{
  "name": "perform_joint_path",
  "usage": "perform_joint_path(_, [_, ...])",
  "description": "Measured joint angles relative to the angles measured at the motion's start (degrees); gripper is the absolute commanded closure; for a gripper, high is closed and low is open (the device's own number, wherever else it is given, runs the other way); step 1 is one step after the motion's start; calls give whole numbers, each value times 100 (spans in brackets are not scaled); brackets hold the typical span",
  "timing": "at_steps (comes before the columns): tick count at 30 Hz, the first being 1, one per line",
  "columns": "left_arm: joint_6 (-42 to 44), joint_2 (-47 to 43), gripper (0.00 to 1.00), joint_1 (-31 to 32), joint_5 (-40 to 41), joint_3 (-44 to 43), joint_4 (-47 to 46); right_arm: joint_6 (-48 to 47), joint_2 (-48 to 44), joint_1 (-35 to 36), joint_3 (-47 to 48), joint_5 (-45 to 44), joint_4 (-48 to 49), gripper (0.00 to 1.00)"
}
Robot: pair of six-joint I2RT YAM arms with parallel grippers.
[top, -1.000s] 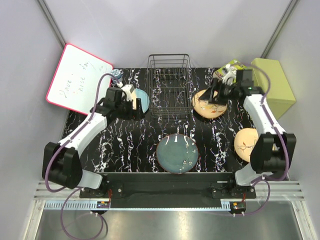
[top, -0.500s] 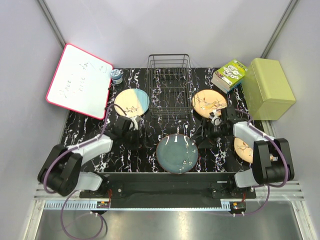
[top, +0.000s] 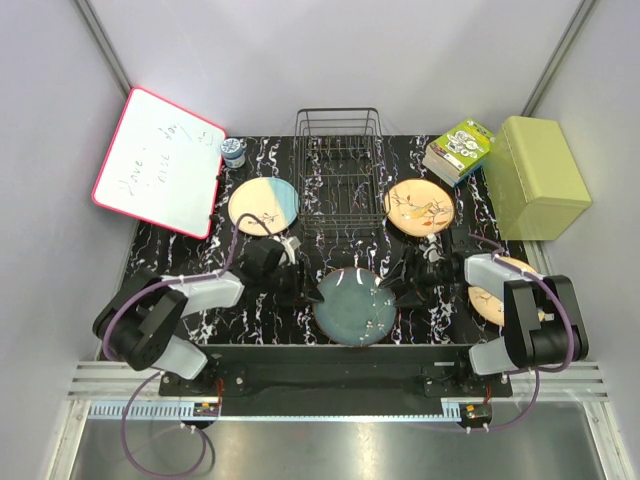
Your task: Load the plates into the dish rack
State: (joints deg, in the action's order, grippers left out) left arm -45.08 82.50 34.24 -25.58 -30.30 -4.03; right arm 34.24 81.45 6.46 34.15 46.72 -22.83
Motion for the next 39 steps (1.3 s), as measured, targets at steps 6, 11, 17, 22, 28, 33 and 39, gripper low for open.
perform_joint_path(6, [-527, 199, 88, 398, -70, 72, -197, 192, 407, 63, -15, 258, 199, 22])
perform_joint_path(11, [-719, 197, 100, 317, -214, 26, -435, -42, 503, 74, 96, 225, -146, 20])
perform_joint_path(17, [-678, 199, 100, 105, -295, 46, -420, -603, -612, 28, 472, -361, -901, 20])
perform_joint_path(22, [-678, 210, 100, -162, -378, 81, -435, -649, -909, -31, 546, -726, -1023, 22])
perform_joint_path(28, [-680, 527, 100, -245, -660, 79, -741, -433, 909, 96, 518, -708, -828, 22])
perform_joint_path(33, [-723, 791, 100, -302, -876, 76, -1025, -326, 1606, 120, 824, -125, -763, 26])
perform_joint_path(39, [-675, 1117, 100, -415, -1010, -142, -1012, -306, 2116, 354, 1084, 363, -131, 36])
